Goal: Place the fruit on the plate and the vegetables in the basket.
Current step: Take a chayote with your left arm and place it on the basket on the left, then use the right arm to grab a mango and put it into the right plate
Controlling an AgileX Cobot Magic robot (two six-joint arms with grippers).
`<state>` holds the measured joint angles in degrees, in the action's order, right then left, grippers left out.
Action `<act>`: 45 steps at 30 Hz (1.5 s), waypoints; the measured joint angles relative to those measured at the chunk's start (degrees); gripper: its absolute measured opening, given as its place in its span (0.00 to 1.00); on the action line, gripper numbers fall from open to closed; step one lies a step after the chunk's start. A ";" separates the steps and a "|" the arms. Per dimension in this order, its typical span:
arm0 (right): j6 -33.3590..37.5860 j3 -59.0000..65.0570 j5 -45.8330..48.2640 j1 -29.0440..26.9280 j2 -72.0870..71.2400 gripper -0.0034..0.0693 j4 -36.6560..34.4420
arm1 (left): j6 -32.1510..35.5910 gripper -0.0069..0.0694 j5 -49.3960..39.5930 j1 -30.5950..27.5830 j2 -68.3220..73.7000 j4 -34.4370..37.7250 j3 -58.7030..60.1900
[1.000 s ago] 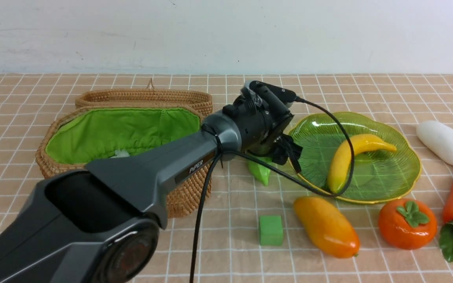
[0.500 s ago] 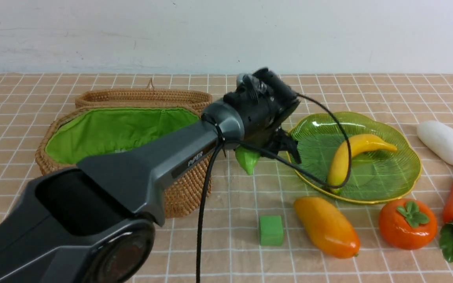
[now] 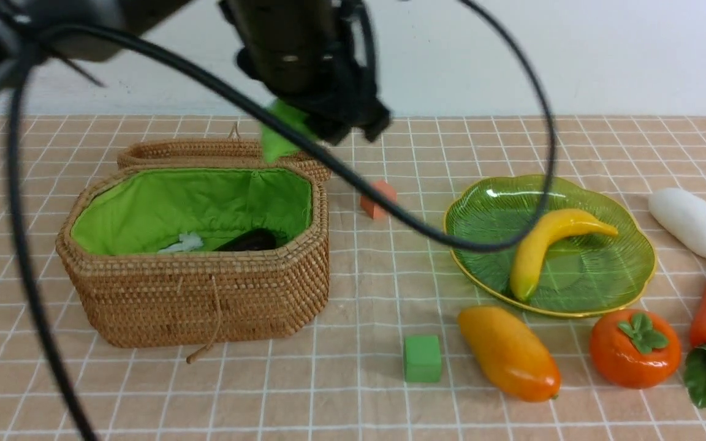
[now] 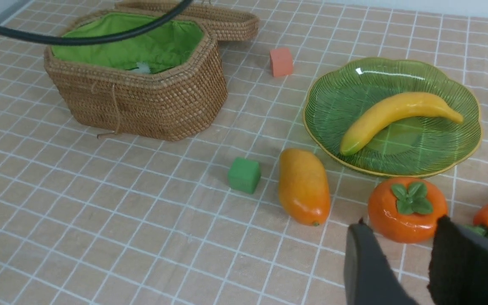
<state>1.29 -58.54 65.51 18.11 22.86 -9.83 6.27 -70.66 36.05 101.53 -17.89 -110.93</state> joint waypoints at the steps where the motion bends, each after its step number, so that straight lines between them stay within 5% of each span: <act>1: 0.00 0.00 0.00 0.00 0.00 0.37 0.00 | 2.57 0.67 0.00 -2.05 -1.45 0.24 3.02; 6: 0.05 1.79 -0.31 0.00 0.00 0.37 -1.18 | 15.26 0.67 6.01 -11.95 -1.94 1.14 14.33; 11: 0.05 4.62 -0.37 0.00 0.00 0.37 -4.20 | 18.71 0.67 10.62 -15.20 2.27 1.73 16.87; 14: 0.05 5.79 -1.09 0.00 0.07 0.37 -5.74 | 18.74 0.68 11.08 -15.39 2.79 1.88 16.99; 19: 0.05 5.93 -1.28 0.00 4.19 0.37 -6.98 | 12.90 0.92 8.89 -15.39 1.49 2.30 16.99; 24: 0.05 3.73 -0.27 0.00 12.29 0.37 -7.02 | 7.17 0.95 4.80 -15.39 -2.24 3.82 16.99; 29: 1.07 1.17 -0.29 0.00 20.90 0.37 -7.02 | -1.23 0.77 2.22 -15.13 -8.34 9.88 17.06; 32: 1.73 -1.77 -0.38 0.00 30.19 0.36 -7.09 | -7.51 0.40 1.06 -12.52 -18.02 15.32 17.85; 33: 1.73 -1.96 -0.38 0.00 30.70 0.36 -7.15 | -7.51 0.38 1.06 -12.29 -18.02 15.49 17.98; 34: 1.73 -3.36 -0.43 0.00 34.59 0.35 -7.28 | -7.58 0.22 1.11 -10.52 -21.89 16.71 19.42; 36: 1.77 -5.39 -0.57 0.32 39.54 0.34 -7.51 | -7.15 0.09 1.83 -7.87 -26.96 18.22 21.98; 45: 0.59 -9.27 -4.87 8.87 59.32 0.38 -1.28 | -6.27 0.07 16.42 5.41 -50.82 24.49 48.70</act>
<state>1.88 -67.82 60.64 26.97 82.18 -11.10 0.00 -54.25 41.45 50.71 6.60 -62.24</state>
